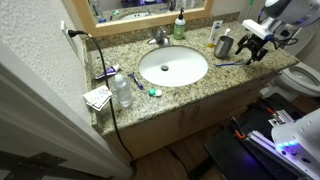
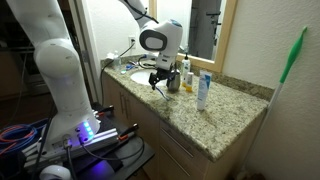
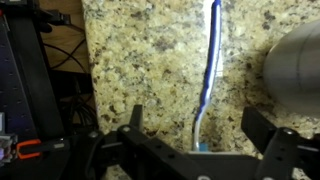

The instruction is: Close the faucet, move the cup to the right of the counter, then pick the toothbrush and put it in the cup

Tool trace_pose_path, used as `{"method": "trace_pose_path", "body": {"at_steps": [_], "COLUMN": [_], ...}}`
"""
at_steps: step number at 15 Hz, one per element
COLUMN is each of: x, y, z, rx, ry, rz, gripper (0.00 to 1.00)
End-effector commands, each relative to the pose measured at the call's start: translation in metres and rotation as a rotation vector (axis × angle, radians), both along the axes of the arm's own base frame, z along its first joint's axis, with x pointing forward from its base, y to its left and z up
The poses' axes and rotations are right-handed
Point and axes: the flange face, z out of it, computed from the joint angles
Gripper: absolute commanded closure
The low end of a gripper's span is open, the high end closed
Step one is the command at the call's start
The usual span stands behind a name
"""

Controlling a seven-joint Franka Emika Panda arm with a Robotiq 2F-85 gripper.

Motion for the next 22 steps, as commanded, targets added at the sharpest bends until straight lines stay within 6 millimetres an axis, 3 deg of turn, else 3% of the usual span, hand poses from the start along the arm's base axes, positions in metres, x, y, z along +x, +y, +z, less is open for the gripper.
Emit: {"method": "trace_pose_path", "body": {"at_steps": [1, 2, 3, 7, 13, 14, 22], "x": [0.021, 0.025, 0.013, 0.015, -0.023, -0.006, -0.007], "y": [-0.003, 0.000, -0.002, -0.001, -0.025, -0.016, -0.016], "z": [-0.020, -0.026, -0.014, -0.030, -0.042, -0.039, -0.040], "rx": [-0.003, -0.010, -0.007, -0.009, 0.138, 0.100, 0.103], "ry": [-0.001, 0.002, 0.013, 0.048, -0.092, -0.043, -0.046], "rz": [0.014, 0.012, 0.002, 0.017, 0.041, 0.036, 0.034], "gripper": [0.00, 0.00, 0.00, 0.00, 0.00, 0.00, 0.00]}}
